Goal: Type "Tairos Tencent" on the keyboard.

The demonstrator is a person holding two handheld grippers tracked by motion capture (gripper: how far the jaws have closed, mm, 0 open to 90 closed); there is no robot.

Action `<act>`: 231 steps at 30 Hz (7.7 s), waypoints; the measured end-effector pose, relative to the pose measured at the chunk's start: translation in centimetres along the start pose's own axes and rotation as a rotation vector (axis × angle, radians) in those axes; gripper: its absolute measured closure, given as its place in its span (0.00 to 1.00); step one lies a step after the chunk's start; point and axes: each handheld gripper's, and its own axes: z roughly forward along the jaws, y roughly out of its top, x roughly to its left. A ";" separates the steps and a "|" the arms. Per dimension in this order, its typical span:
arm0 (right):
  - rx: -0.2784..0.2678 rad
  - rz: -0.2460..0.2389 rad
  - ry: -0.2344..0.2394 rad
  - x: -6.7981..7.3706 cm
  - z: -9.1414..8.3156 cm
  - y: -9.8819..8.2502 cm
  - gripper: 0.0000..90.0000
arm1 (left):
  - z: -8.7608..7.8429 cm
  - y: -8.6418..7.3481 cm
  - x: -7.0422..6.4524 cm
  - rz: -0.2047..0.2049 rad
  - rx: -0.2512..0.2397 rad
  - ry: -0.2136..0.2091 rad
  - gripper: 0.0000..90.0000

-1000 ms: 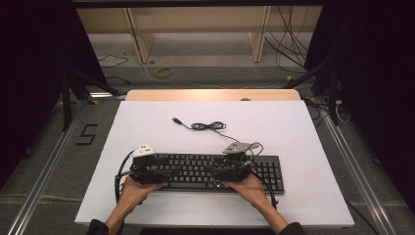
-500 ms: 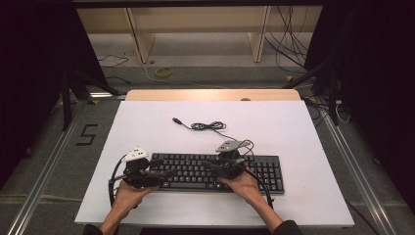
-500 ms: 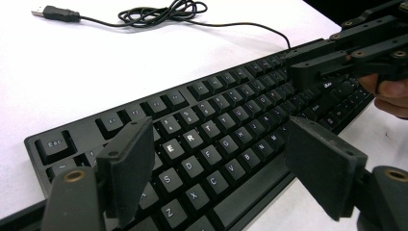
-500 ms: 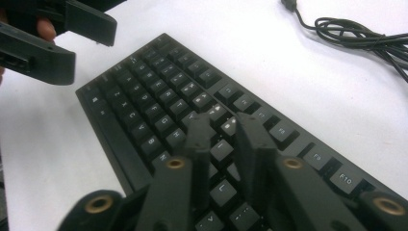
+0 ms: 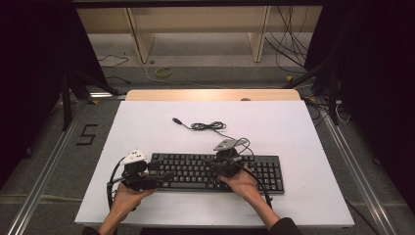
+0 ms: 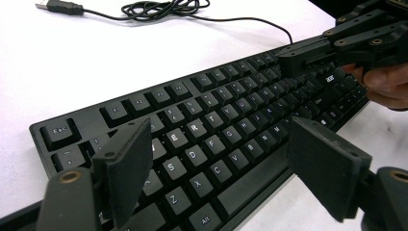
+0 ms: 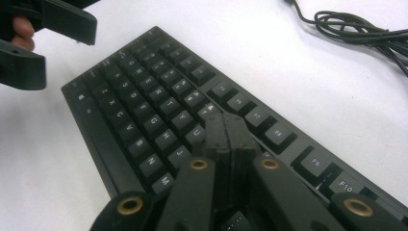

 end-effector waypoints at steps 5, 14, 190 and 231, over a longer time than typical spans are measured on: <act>0.013 -0.006 -0.008 -0.2 0.4 0.0 1.00 | -0.2 -0.3 0.1 0.000 -0.002 0.003 0.27; 0.037 -0.013 -0.020 -0.1 0.8 -0.2 1.00 | -0.3 -0.4 0.1 0.001 -0.002 0.005 0.27; -0.037 -0.038 0.114 3.5 -1.5 -2.2 0.82 | -0.7 -0.6 0.1 -0.014 -0.079 0.001 0.35; 0.064 -0.095 0.077 4.5 1.7 -2.9 1.00 | -1.4 -1.4 -0.9 0.025 -0.088 -0.004 0.27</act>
